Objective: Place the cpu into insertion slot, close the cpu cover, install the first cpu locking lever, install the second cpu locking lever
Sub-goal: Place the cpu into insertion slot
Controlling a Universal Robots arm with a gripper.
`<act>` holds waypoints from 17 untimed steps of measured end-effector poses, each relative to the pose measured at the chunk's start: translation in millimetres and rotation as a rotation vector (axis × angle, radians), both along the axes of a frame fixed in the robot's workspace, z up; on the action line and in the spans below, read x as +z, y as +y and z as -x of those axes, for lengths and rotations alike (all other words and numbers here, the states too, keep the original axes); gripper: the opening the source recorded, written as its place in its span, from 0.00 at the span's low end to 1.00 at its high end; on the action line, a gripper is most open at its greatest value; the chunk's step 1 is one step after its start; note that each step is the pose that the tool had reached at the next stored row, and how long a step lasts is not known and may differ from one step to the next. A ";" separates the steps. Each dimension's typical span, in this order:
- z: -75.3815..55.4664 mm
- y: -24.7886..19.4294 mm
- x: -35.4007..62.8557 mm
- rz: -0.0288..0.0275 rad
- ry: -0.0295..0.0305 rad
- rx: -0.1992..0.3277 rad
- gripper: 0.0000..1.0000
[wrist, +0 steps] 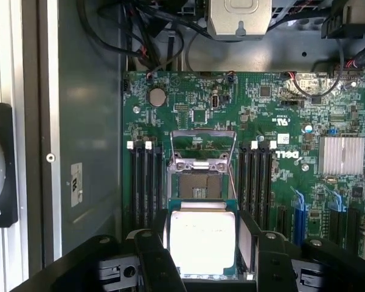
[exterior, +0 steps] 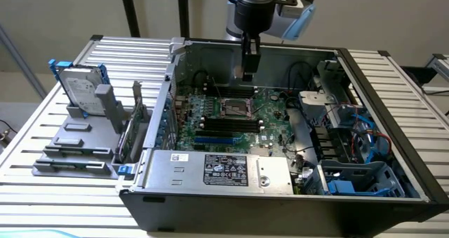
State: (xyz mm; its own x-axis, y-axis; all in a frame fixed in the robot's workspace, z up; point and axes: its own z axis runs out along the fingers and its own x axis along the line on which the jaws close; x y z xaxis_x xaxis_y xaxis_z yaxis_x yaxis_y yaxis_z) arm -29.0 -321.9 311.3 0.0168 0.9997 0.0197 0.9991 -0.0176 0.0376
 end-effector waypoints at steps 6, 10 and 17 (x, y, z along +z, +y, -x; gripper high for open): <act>0.0 -1.7 -10.8 -0.0006 0.0000 0.000 0.55; 0.4 -2.9 -18.0 -0.0017 0.0000 0.000 0.55; 2.0 -4.0 -27.5 -0.0095 0.0000 0.000 0.55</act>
State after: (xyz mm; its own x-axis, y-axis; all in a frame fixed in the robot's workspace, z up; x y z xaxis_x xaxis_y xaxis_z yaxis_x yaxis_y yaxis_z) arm -31.0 -325.9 283.9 0.0167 0.9994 0.0291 0.9991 -0.0178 0.0375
